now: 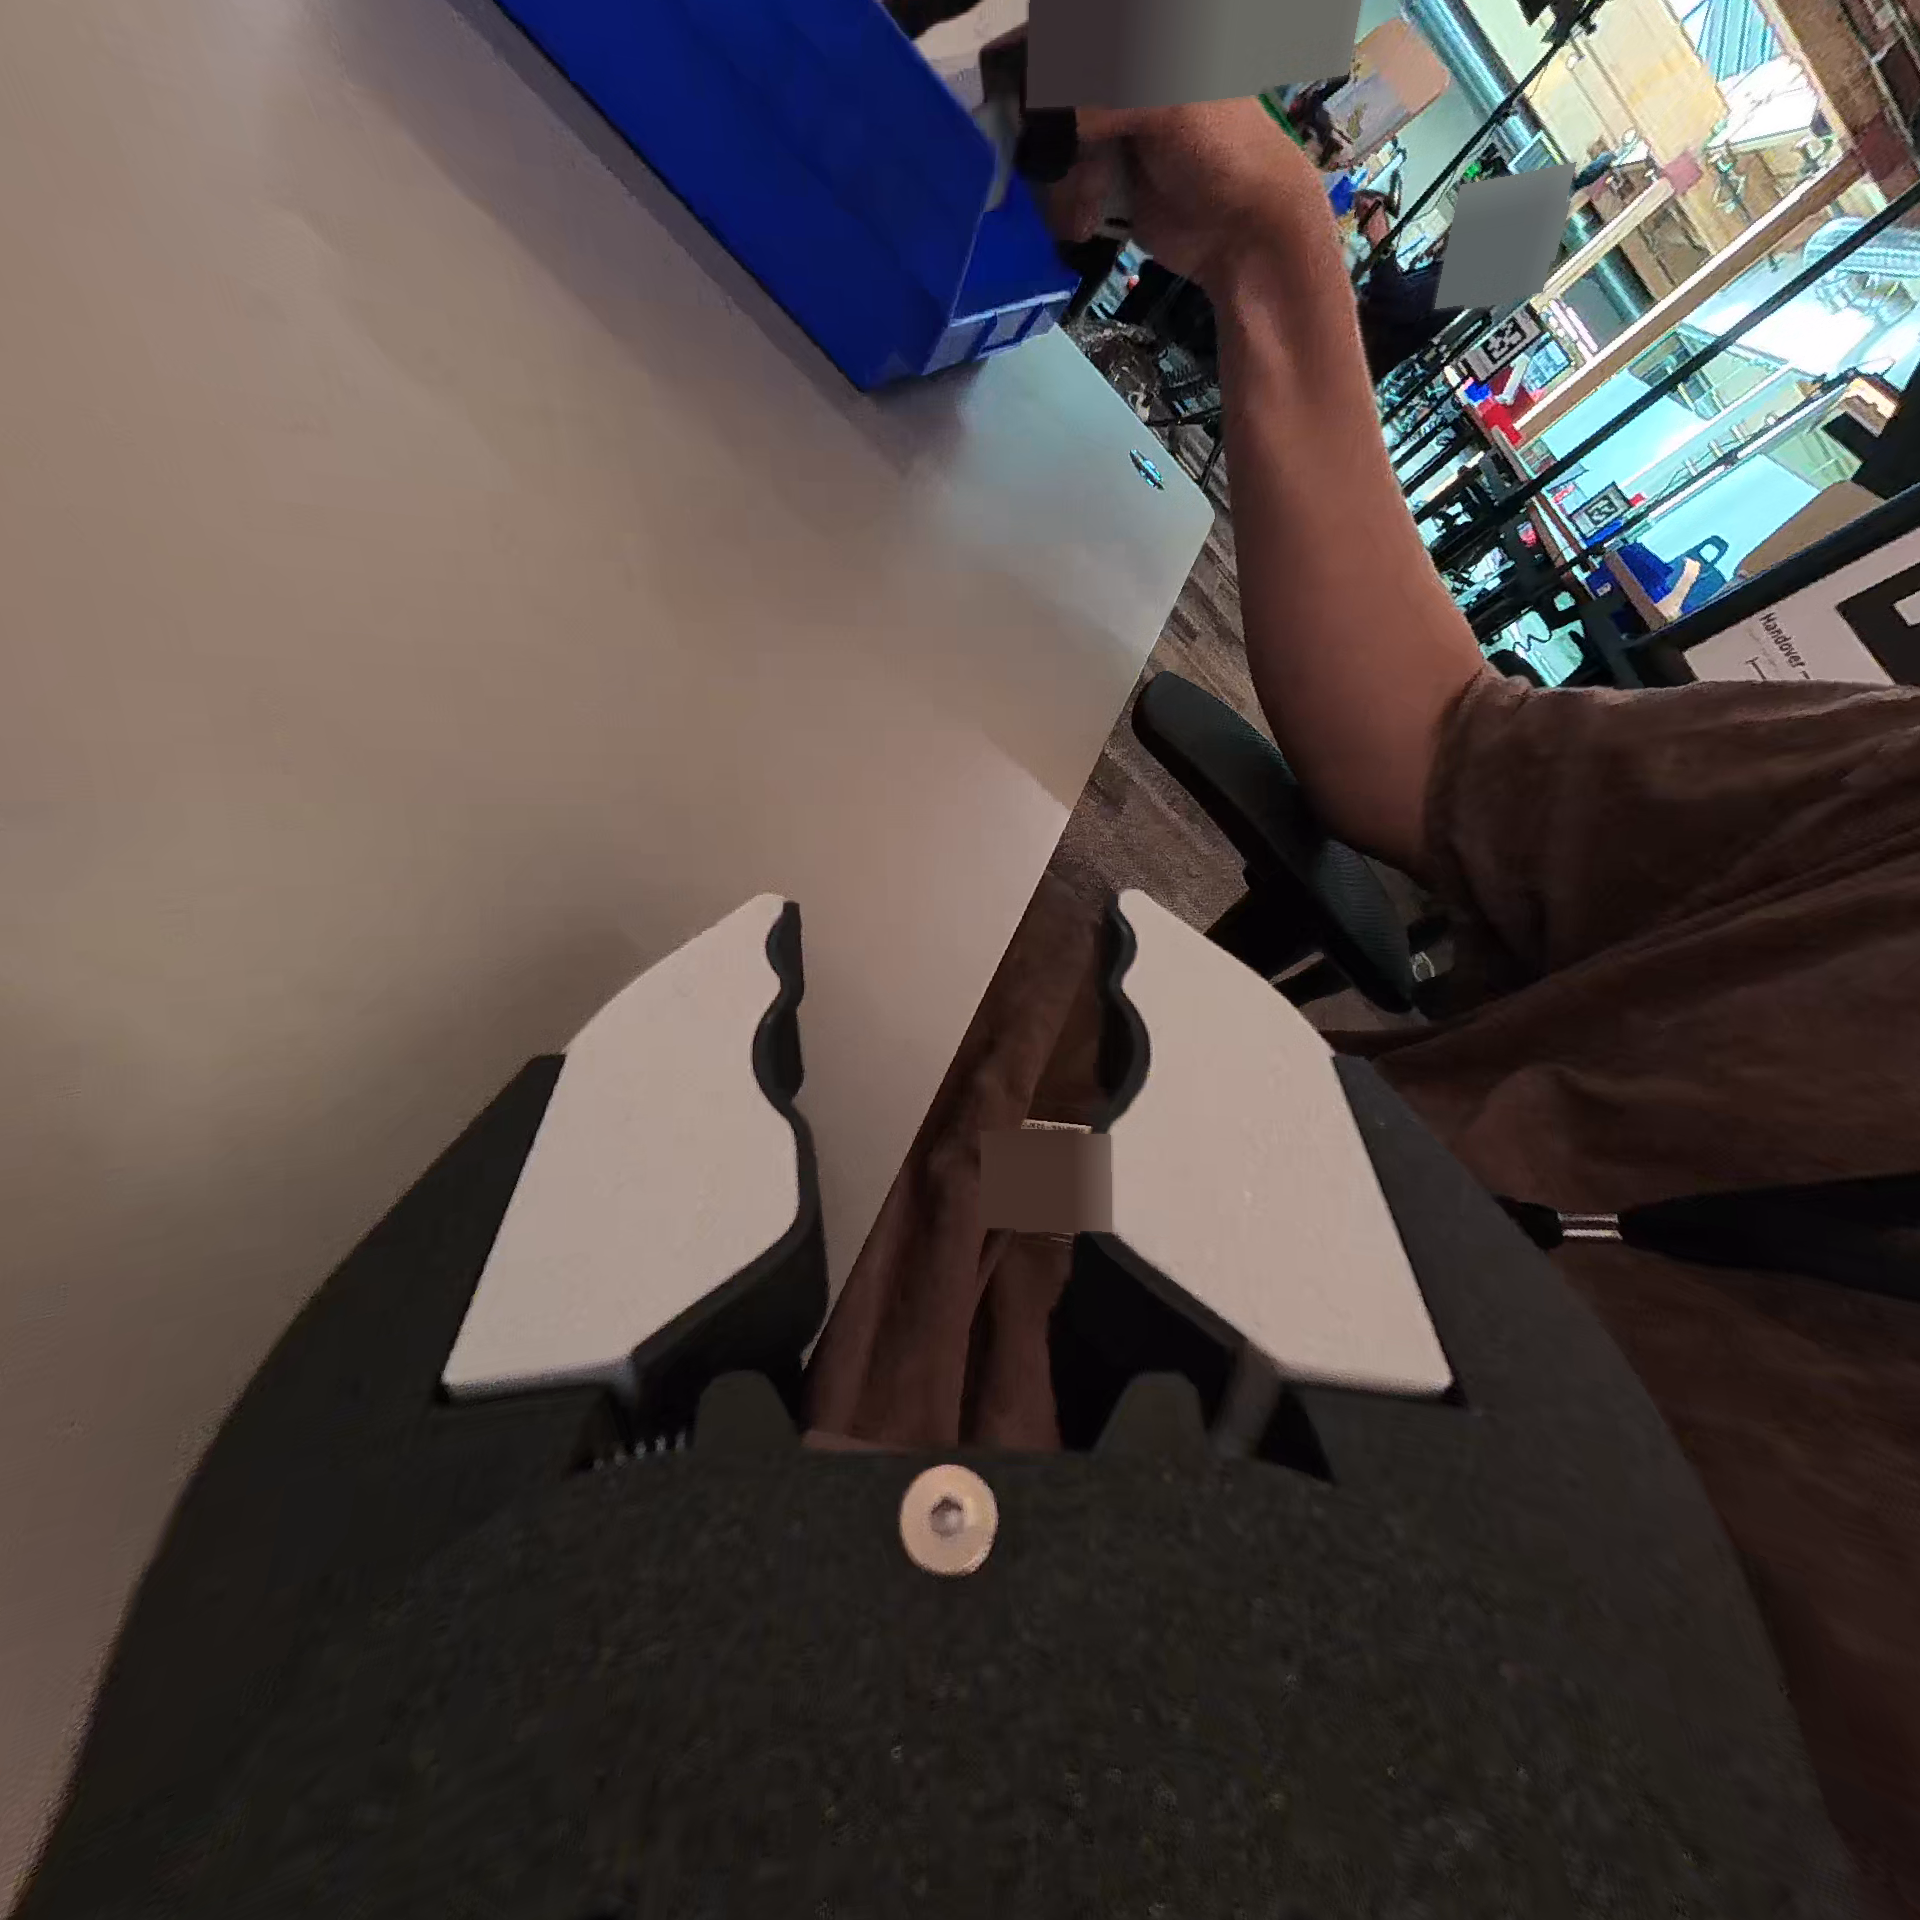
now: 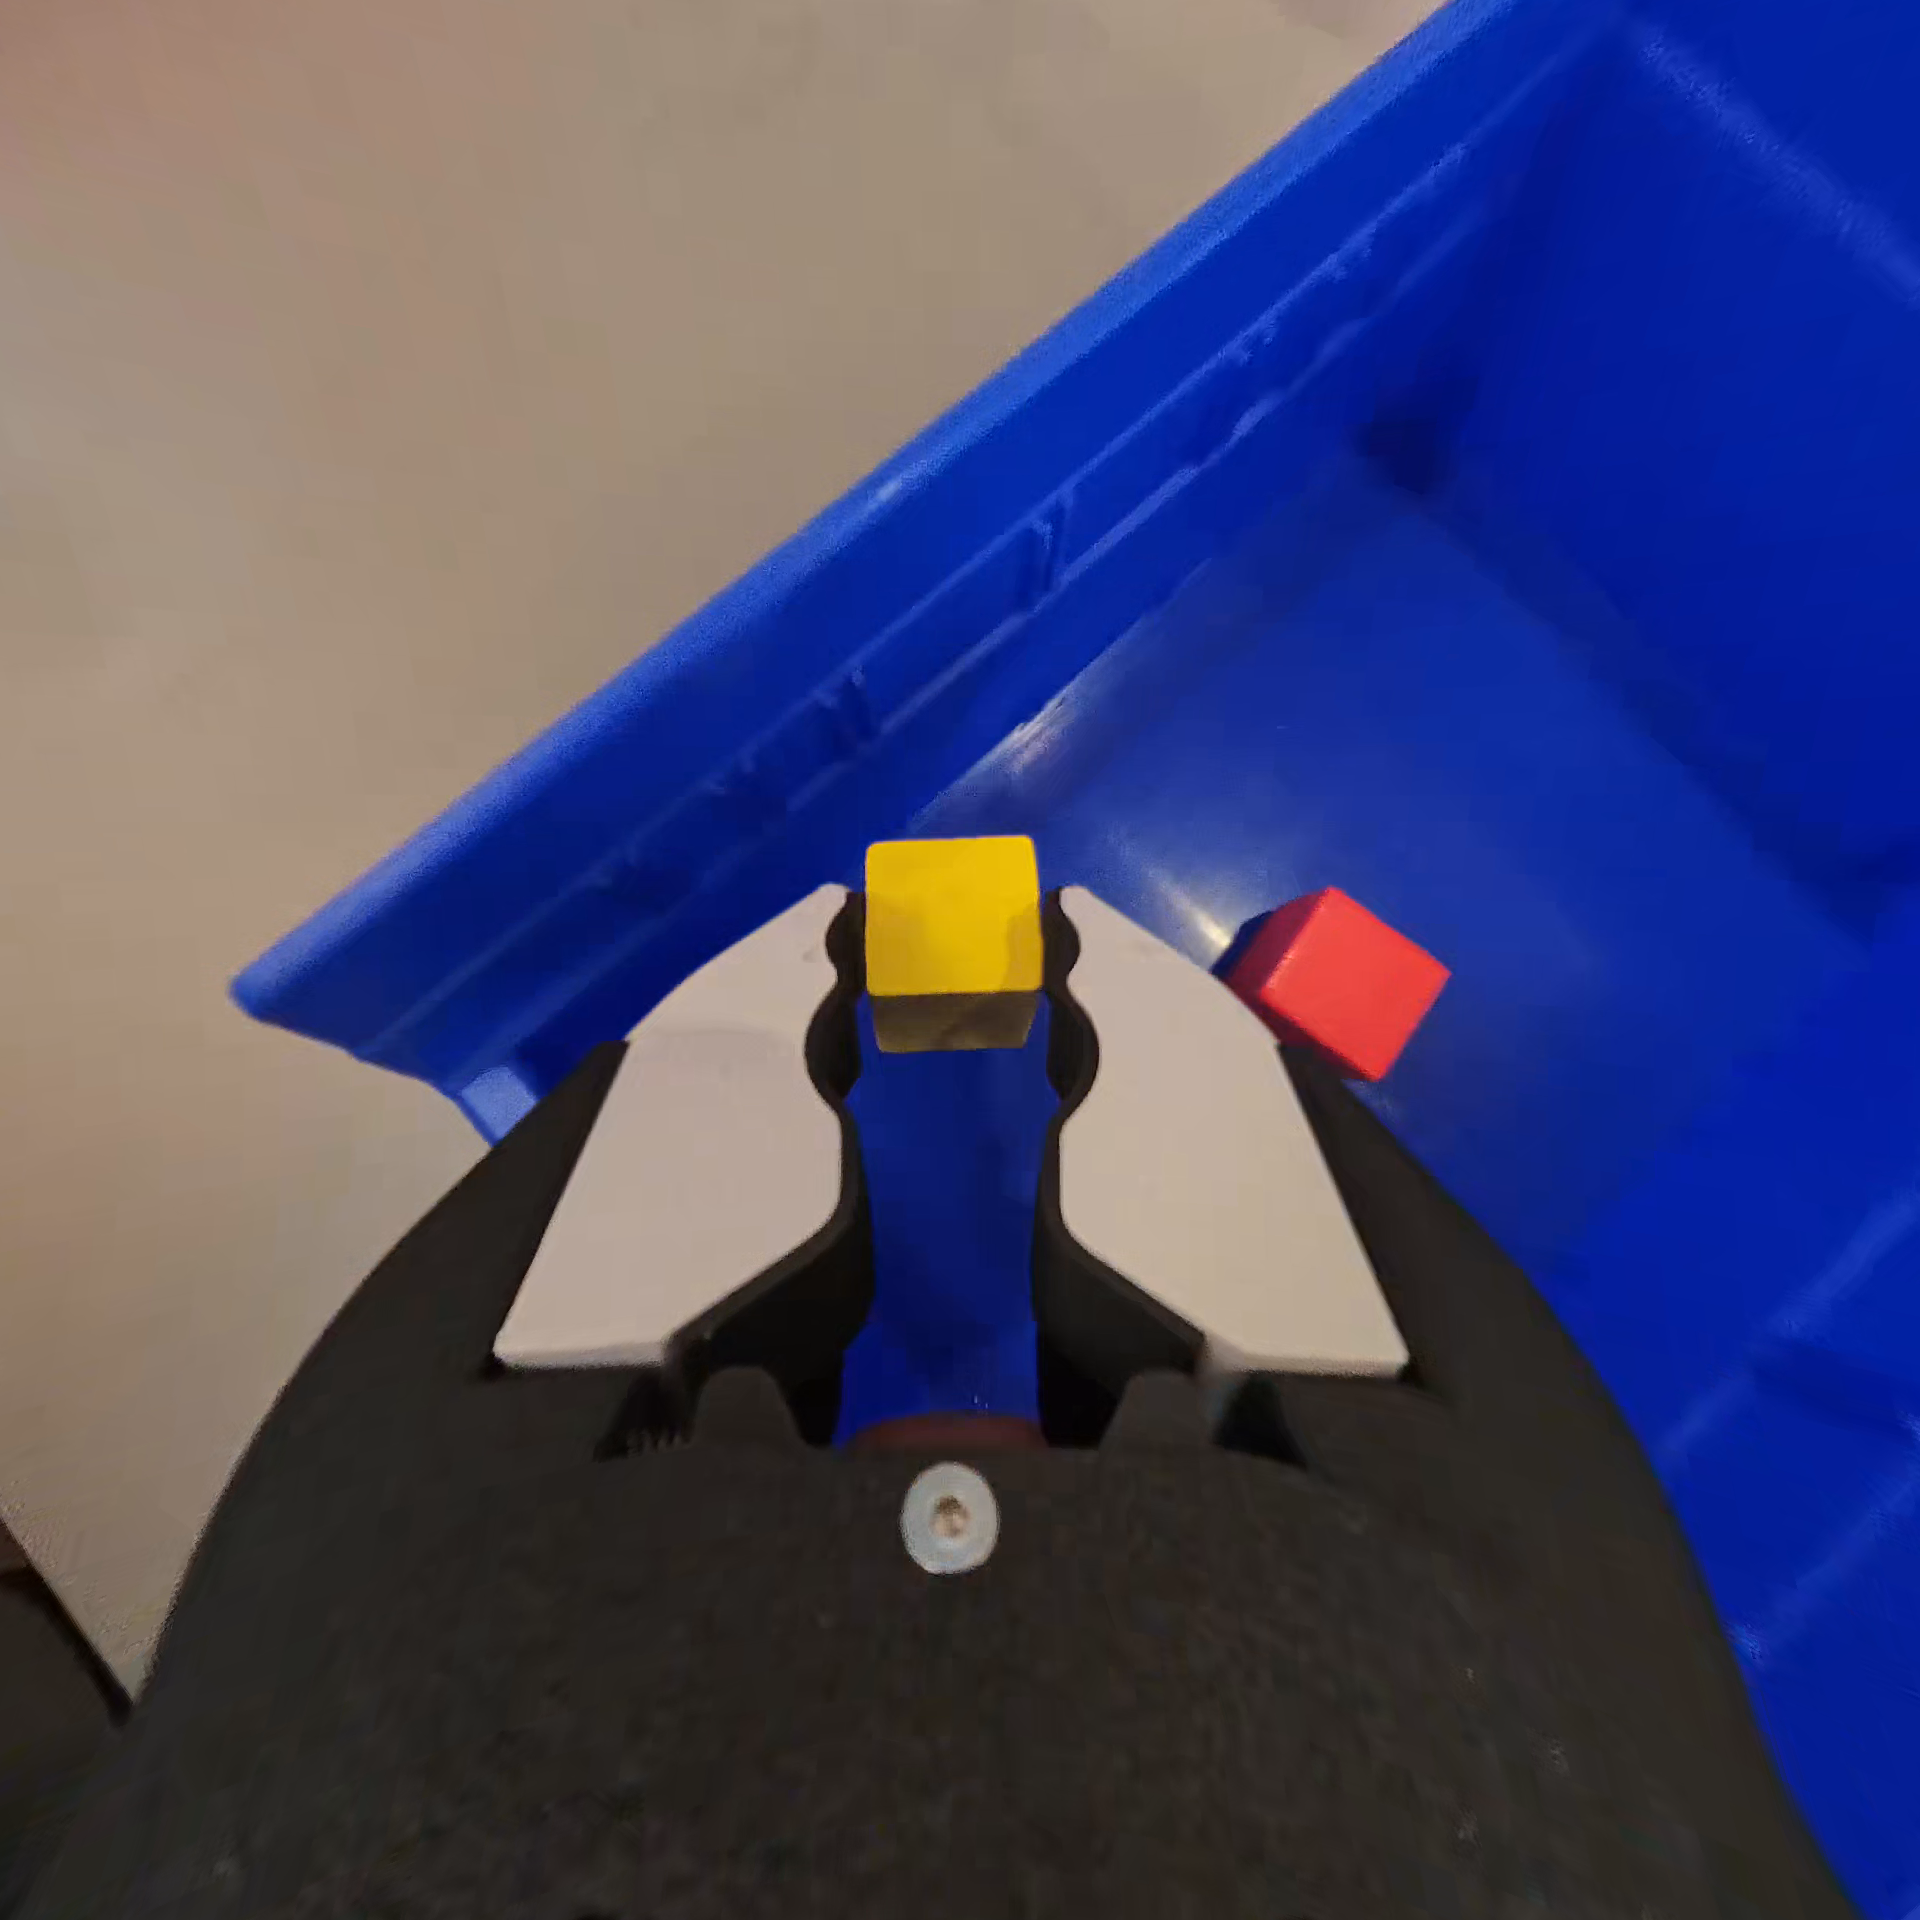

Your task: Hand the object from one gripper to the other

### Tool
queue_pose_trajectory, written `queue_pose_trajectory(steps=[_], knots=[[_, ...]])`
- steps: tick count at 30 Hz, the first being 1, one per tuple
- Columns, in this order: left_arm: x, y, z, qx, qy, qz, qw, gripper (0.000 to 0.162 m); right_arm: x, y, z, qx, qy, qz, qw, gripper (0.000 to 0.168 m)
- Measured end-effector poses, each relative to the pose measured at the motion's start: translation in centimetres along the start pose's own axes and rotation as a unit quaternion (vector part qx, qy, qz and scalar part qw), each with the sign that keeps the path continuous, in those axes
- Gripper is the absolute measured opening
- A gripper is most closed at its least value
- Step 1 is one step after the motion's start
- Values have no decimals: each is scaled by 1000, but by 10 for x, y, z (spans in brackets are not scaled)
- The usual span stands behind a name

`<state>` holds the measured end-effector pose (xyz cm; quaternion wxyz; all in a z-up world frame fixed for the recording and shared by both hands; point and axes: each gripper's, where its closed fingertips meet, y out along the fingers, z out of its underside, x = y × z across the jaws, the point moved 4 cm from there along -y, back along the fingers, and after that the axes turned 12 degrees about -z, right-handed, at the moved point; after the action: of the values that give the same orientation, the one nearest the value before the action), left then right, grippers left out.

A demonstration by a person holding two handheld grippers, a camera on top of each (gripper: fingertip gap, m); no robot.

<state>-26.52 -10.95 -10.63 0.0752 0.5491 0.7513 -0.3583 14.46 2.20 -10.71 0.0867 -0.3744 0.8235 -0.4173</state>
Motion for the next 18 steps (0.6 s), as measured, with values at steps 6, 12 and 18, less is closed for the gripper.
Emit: queue_pose_trajectory(steps=[6,12,18], knots=[[4,4,2,9,2,-2,1000,54,-4,23,14,60,-3,-47,997,33],[4,4,2,8,0,0,1000,55,-4,24,26,104,-1,-49,993,33],[2,5,4,12,5,-2,1000,55,-1,22,29,122,6,-43,992,34]])
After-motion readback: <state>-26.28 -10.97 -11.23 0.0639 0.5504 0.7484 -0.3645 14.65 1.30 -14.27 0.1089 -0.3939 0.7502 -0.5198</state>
